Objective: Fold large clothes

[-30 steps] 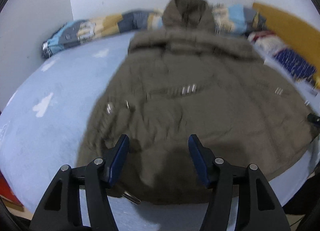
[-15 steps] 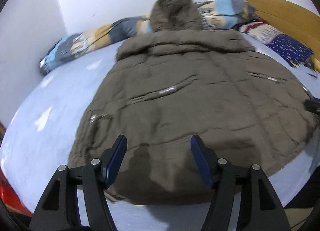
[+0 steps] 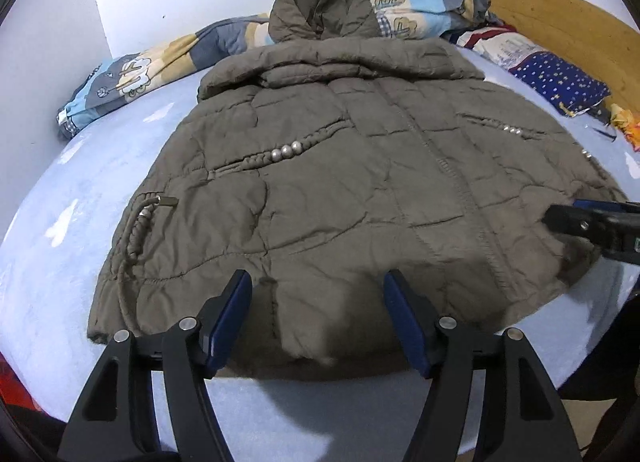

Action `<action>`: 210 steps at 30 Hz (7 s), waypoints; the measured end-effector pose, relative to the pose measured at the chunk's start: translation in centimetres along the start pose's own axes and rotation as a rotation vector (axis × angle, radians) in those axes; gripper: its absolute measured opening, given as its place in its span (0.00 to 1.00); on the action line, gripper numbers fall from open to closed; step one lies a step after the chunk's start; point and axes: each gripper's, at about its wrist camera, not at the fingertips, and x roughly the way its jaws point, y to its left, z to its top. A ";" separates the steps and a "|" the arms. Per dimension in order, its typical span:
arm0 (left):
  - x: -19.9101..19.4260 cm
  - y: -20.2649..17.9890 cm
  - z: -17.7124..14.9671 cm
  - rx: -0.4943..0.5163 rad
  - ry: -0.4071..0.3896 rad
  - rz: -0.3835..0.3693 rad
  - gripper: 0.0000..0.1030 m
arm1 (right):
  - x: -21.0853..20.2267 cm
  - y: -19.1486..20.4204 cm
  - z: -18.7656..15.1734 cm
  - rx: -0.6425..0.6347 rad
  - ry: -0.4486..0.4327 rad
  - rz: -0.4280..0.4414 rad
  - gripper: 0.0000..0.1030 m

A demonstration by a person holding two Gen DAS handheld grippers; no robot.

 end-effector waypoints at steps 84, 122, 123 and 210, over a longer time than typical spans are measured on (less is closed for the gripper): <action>6.3 7.7 21.2 -0.132 -0.113 0.108 0.81 | 4.1 0.8 47.7 0.038 -0.162 0.053 0.73; 7.3 9.0 20.7 -0.191 -0.059 0.048 0.81 | 10.4 -1.6 48.9 -0.058 -0.327 -0.016 0.07; 7.2 9.1 20.8 -0.201 -0.064 0.053 0.81 | 8.9 -1.5 47.5 -0.067 -0.335 -0.006 0.07; 16.1 9.7 28.7 -0.186 -0.069 -0.122 0.81 | 12.8 -0.9 27.7 -0.073 -0.151 -0.048 0.49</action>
